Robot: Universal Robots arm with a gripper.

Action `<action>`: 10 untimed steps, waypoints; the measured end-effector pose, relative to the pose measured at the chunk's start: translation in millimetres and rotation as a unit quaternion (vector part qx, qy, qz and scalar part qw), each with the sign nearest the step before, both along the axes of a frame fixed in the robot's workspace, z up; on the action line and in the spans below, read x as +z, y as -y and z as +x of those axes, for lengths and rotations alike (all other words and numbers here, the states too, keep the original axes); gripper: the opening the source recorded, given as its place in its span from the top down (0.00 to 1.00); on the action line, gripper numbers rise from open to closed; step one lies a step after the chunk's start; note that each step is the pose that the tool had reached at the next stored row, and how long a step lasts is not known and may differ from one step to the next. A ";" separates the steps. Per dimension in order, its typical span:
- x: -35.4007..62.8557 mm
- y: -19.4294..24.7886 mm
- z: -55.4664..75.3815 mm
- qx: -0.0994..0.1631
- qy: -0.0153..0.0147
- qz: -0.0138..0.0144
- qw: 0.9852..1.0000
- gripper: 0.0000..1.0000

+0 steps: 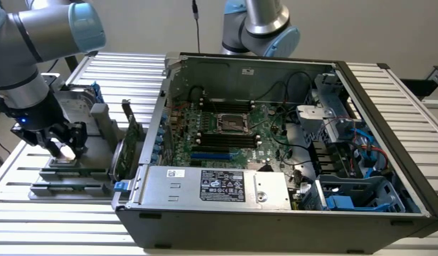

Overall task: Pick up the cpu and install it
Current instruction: 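Pick up the cpu and move it towards the insertion slot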

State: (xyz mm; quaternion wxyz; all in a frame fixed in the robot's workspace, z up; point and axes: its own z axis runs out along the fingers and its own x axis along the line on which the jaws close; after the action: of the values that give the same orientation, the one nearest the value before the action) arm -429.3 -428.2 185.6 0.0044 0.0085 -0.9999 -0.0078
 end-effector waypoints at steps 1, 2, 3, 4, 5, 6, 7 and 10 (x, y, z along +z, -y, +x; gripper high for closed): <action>-0.1 0.0 0.0 0.000 0.000 0.000 1.000 0.42; -0.1 0.1 0.0 0.000 0.000 0.001 1.000 0.42; -0.1 0.1 0.0 0.000 0.000 0.001 1.000 0.42; 0.0 0.1 0.0 0.000 0.000 0.002 1.000 0.42; -0.1 0.1 0.0 0.000 0.000 0.002 1.000 0.42; -0.1 0.1 0.0 0.000 0.000 0.003 1.000 0.42; -0.2 0.1 0.0 0.000 0.000 0.003 1.000 0.42; -0.4 0.2 0.0 0.000 0.001 0.004 1.000 0.42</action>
State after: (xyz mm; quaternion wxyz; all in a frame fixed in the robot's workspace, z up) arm -429.3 -428.4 185.3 0.0036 0.0086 -0.9999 -0.0118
